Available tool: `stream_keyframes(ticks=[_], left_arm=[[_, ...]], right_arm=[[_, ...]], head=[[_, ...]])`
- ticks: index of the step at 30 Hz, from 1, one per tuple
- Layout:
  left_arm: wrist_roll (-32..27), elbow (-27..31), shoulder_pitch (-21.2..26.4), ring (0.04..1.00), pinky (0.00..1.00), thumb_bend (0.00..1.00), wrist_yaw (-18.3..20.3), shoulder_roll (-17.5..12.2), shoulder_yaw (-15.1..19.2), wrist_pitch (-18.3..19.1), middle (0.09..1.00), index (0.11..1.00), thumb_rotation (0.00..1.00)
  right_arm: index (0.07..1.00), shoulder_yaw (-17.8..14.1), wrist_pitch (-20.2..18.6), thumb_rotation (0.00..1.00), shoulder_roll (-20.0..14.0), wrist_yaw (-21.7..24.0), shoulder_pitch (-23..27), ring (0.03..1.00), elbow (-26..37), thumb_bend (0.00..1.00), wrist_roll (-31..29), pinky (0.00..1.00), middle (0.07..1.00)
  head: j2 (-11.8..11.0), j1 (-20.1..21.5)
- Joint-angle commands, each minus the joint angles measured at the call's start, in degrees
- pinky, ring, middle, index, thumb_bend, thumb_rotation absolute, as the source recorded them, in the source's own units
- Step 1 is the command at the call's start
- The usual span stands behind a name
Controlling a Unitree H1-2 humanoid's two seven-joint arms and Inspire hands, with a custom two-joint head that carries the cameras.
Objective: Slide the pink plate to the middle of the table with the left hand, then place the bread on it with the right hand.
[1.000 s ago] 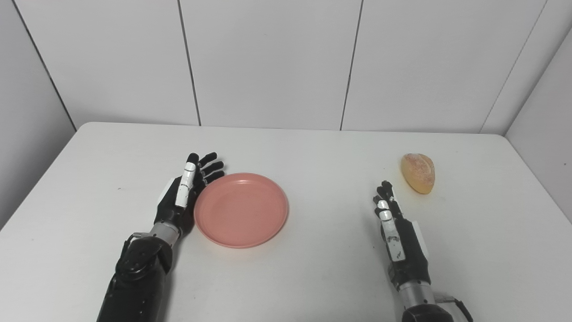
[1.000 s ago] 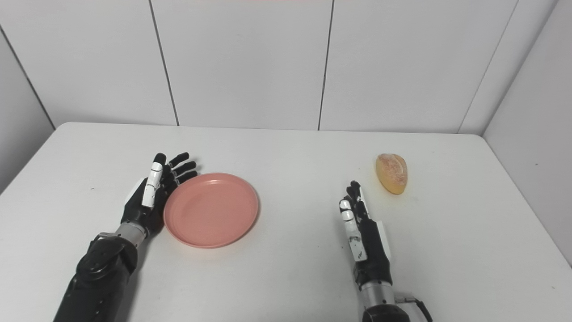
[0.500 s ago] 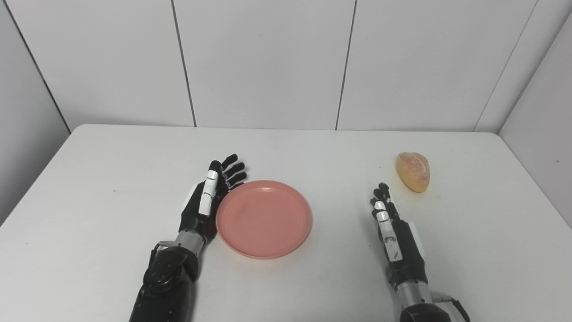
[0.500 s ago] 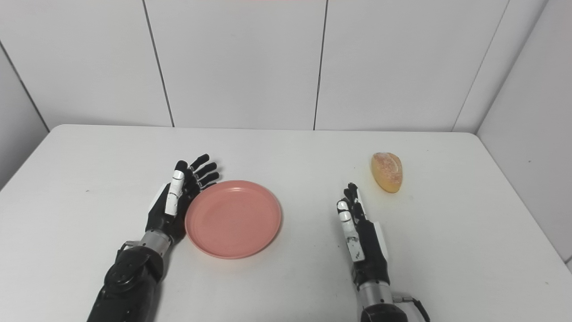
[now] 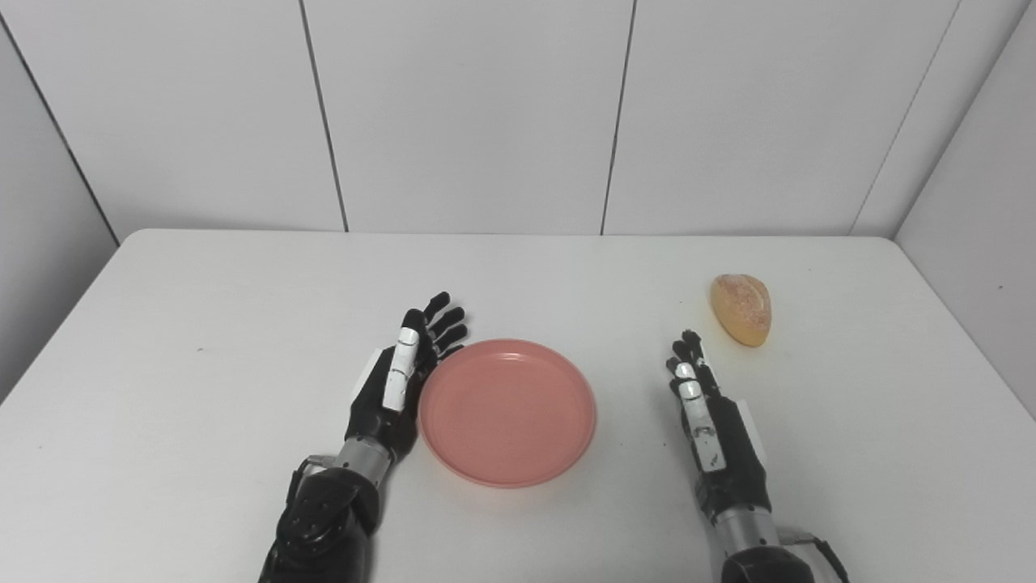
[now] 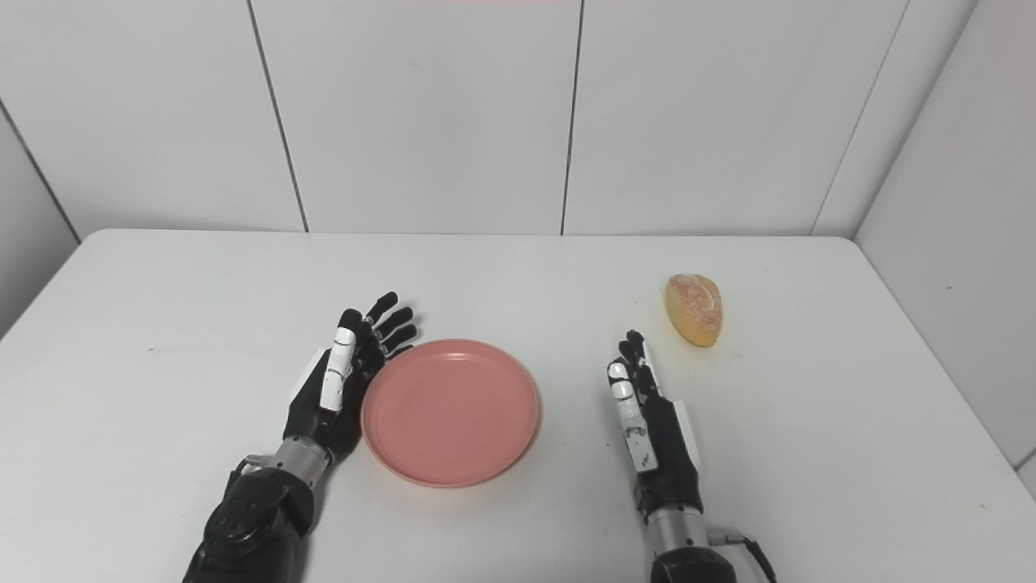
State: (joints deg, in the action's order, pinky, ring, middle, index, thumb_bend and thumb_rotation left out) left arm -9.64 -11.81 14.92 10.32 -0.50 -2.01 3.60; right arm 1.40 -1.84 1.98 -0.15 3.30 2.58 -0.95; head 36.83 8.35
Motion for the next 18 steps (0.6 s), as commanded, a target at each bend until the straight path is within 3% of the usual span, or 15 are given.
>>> stream_keyframes(ticks=[1, 9, 18], left_arm=[[0.4, 1.0, -0.7, 0.93, 0.91, 0.77, 0.2, 0.5, -0.6, 1.4, 0.933, 0.935, 1.0], [-0.2, 3.5, -2.4, 0.938, 0.92, 0.73, 0.2, 1.8, -1.7, 2.2, 0.944, 0.938, 1.0], [3.6, 2.7, -2.6, 0.99, 0.98, 0.75, -0.8, 1.0, -3.2, -1.1, 0.997, 0.996, 1.0]], right_arm=[[0.995, 0.2, 2.5, 0.92, 0.3, -0.2, 2.0, 0.975, 1.4, 0.66, 0.7, 1.0, 0.982], [0.993, 0.3, 2.4, 0.93, 0.6, -0.4, 2.0, 0.976, 1.8, 0.65, 1.2, 1.0, 0.982], [0.998, 0.2, 1.9, 0.93, 0.3, -0.2, 2.0, 0.977, 2.2, 0.65, 1.0, 1.0, 0.986]], head=[[0.0, 0.0], [0.4, 0.7], [0.5, 0.3]])
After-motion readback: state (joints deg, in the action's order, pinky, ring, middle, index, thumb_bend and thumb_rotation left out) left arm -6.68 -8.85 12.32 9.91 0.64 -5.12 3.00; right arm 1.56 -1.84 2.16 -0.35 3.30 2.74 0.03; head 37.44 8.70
